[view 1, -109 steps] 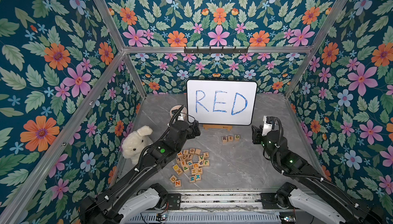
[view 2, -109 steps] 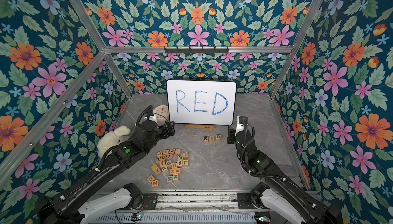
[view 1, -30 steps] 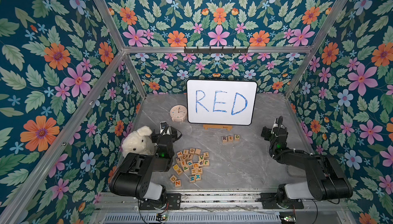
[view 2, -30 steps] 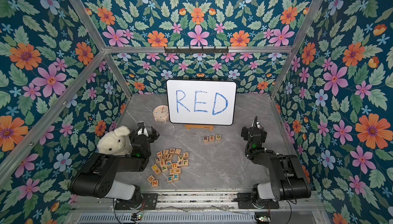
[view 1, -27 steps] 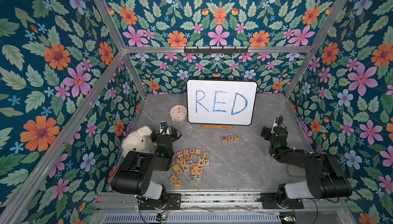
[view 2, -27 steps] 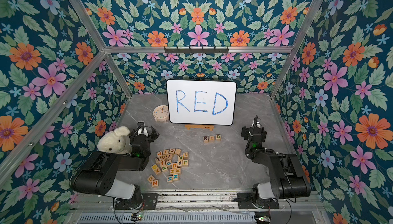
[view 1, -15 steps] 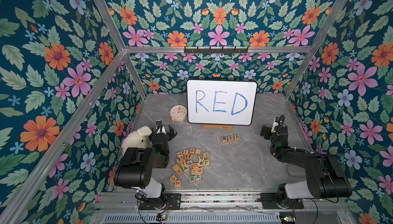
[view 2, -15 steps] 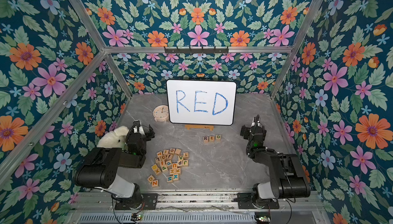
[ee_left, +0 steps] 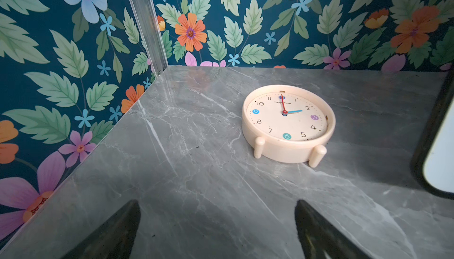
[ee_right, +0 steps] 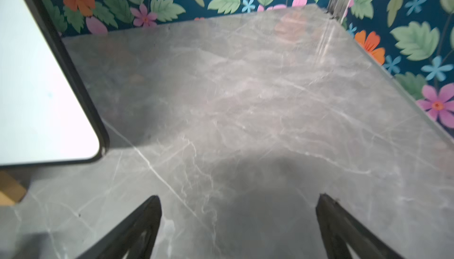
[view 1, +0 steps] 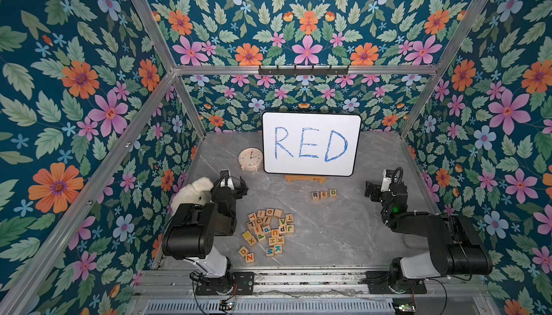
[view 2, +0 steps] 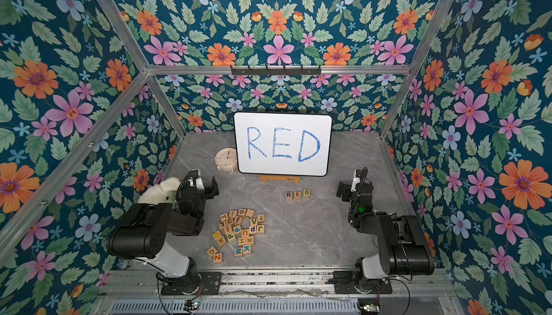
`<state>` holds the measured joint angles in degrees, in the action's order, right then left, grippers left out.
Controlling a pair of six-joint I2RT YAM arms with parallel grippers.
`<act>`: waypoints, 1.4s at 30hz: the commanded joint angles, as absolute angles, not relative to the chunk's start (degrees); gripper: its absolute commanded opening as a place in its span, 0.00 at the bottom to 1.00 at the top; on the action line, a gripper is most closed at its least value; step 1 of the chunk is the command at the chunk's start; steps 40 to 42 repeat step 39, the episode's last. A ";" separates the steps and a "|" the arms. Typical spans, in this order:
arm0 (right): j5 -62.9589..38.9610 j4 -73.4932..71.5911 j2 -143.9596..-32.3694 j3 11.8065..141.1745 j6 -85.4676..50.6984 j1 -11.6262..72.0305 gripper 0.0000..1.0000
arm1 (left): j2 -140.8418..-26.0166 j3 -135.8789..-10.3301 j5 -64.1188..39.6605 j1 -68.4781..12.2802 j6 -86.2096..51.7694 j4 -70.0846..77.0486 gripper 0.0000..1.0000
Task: Assemble the uppercase word "red" with letter blocks
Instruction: Reset both arms
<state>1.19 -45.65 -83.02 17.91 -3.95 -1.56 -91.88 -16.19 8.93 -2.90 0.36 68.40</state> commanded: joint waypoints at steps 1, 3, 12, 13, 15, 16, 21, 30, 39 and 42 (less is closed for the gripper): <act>-0.79 -50.83 -82.77 17.93 -2.83 -1.67 0.99 | -91.76 -16.25 8.66 -2.81 0.23 70.09 0.99; -0.83 -52.29 -83.19 17.67 -2.90 -1.65 0.99 | -91.85 -16.26 8.70 -2.81 0.20 70.18 0.99; 1.83 -52.20 -83.14 17.49 -3.98 -1.67 0.99 | -91.76 -16.25 8.71 -2.83 0.18 70.17 0.99; 1.93 -52.36 -83.14 17.49 -3.96 -1.67 0.99 | -91.76 -16.26 8.70 -2.81 0.18 70.19 0.99; 1.96 -52.38 -83.14 17.49 -4.00 -1.69 0.99 | -91.76 -16.25 8.70 -2.82 0.18 70.16 0.99; 1.93 -52.43 -83.17 17.53 -3.99 -1.60 0.99 | -91.80 -16.26 8.64 -2.83 0.18 70.14 0.99; 2.20 -52.58 -83.24 17.49 -3.85 -1.67 0.99 | -91.78 -16.22 8.62 -2.80 0.18 70.13 0.99; 2.20 -52.59 -83.25 17.45 -3.71 -1.67 0.99 | -91.77 -16.26 8.61 -2.79 0.17 70.06 0.99; 2.11 -52.56 -83.23 17.45 -3.63 -1.66 0.99 | -91.76 -16.26 8.61 -2.75 0.18 70.12 0.99; 2.11 -52.56 -83.23 17.45 -3.63 -1.66 0.99 | -91.76 -16.26 8.61 -2.75 0.18 70.12 0.99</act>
